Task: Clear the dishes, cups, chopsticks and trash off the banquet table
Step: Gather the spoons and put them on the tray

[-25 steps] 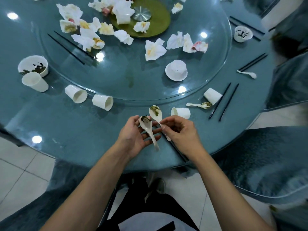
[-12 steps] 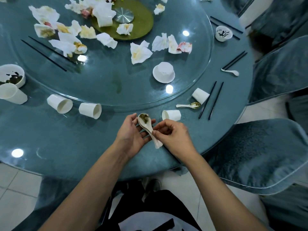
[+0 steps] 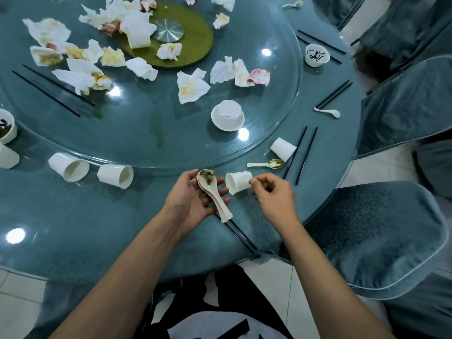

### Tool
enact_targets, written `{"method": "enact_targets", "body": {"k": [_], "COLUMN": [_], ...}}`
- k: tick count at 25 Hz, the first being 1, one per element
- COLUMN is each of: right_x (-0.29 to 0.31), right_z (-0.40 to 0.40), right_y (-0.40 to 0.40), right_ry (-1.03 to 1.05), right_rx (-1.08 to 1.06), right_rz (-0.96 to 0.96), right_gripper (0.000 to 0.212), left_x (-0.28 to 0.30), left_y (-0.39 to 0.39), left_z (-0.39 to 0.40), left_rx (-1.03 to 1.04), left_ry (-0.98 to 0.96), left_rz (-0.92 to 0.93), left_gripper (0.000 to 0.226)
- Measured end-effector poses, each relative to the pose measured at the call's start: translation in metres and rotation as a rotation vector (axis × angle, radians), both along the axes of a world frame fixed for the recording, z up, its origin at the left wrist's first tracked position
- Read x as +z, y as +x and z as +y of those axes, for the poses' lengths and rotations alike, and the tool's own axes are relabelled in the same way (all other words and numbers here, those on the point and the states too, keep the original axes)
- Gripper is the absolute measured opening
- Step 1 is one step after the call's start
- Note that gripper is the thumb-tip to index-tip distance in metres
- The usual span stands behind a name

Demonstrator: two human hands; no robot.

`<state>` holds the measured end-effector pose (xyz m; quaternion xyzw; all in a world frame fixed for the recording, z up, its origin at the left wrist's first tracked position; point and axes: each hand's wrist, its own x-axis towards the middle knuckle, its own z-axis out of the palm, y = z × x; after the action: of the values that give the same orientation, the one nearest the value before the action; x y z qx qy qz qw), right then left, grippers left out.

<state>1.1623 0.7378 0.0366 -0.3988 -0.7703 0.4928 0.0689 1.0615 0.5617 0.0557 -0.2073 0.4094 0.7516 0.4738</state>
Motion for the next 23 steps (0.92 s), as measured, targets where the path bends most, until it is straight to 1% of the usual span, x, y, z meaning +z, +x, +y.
{"method": "enact_targets", "body": {"k": [3, 5, 6, 8, 11, 17, 20, 23], "right_x": [-0.019, -0.032, -0.038, -0.048, -0.059, -0.07, -0.076, -0.078], "right_z": [0.03, 0.047, 0.054, 0.065, 0.077, 0.085, 0.088, 0.088], "right_y": [0.002, 0.0, -0.003, -0.011, -0.024, -0.05, -0.061, -0.058], "right_ry": [0.033, 0.034, 0.042, 0.065, 0.063, 0.058, 0.107, 0.139], "right_rx": [-0.027, -0.01, 0.007, 0.061, 0.137, 0.26, 0.359, 0.384], "right_rz": [-0.073, -0.143, -0.18, -0.233, -0.27, -0.317, -0.42, -0.428], "right_gripper": [0.009, 0.008, 0.011, 0.024, 0.039, 0.055, 0.056, 0.051], "left_x": [-0.001, -0.002, -0.003, -0.004, -0.004, -0.005, -0.006, -0.009], "left_y": [-0.004, -0.007, -0.008, -0.009, -0.009, -0.009, -0.01, -0.009], "left_z": [0.014, 0.022, 0.026, 0.033, 0.041, 0.048, 0.048, 0.048], "left_rx": [0.011, 0.012, 0.015, 0.018, 0.023, 0.049, 0.063, 0.064], "left_ry": [-0.008, -0.011, -0.014, -0.025, -0.057, -0.11, -0.118, -0.12], "left_rz": [0.006, 0.006, 0.003, 0.002, 0.002, 0.013, 0.007, 0.004], "left_gripper": [0.04, 0.04, 0.04, 0.041, 0.041, 0.042, 0.042, 0.04]}}
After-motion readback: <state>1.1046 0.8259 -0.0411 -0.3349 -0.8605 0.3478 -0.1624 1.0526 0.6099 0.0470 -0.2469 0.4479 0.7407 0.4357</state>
